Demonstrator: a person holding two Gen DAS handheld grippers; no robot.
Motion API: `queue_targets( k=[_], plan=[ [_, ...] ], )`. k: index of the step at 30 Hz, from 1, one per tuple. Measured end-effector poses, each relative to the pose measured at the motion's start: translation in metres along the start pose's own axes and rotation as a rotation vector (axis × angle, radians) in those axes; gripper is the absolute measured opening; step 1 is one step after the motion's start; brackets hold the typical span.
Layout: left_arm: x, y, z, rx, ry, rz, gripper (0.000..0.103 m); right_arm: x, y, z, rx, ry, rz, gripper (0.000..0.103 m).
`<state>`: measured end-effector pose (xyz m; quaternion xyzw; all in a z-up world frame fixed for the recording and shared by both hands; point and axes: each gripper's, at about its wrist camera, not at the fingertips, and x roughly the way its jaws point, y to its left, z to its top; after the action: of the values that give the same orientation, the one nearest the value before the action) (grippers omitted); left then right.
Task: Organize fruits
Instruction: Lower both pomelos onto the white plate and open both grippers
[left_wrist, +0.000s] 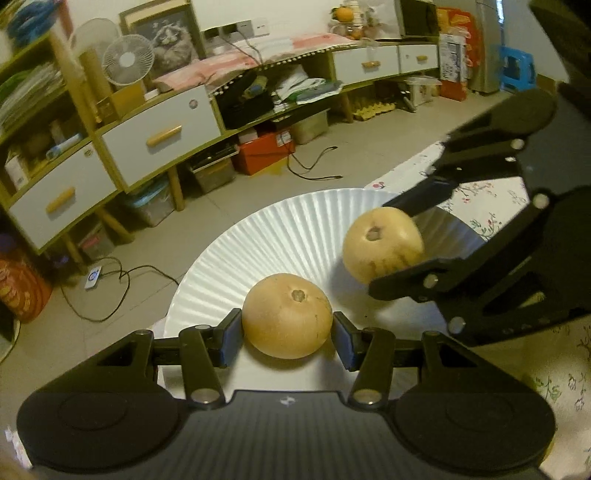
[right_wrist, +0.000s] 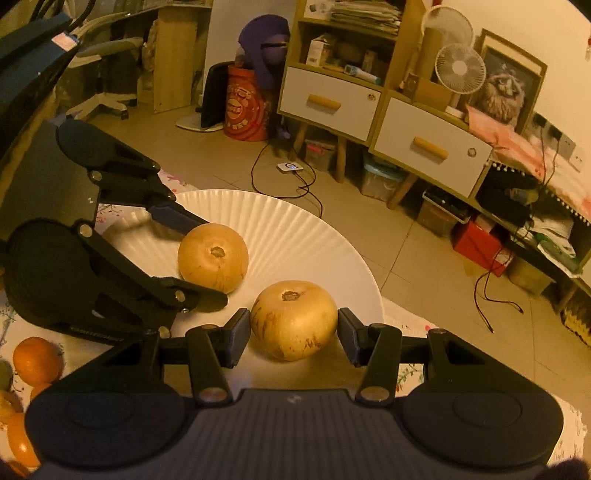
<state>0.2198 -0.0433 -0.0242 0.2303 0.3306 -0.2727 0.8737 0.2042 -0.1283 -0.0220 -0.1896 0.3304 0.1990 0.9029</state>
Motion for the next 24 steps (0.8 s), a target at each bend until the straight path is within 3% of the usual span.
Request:
queue_targets(
  k=[8, 15, 24],
  plan=[
    [0.004, -0.003, -0.001, 0.104, -0.006, -0.013, 0.041, 0.004, 0.001, 0.003, -0.048, 0.001, 0.043, 0.047],
    [0.004, -0.002, -0.002, 0.113, -0.011, -0.002, 0.044, 0.004, 0.002, 0.004, -0.061, 0.005, 0.038, 0.048],
    [-0.012, 0.001, 0.000, 0.092, -0.020, 0.020, 0.066, -0.011, 0.002, 0.005, -0.040, 0.001, 0.017, 0.061]
  ],
)
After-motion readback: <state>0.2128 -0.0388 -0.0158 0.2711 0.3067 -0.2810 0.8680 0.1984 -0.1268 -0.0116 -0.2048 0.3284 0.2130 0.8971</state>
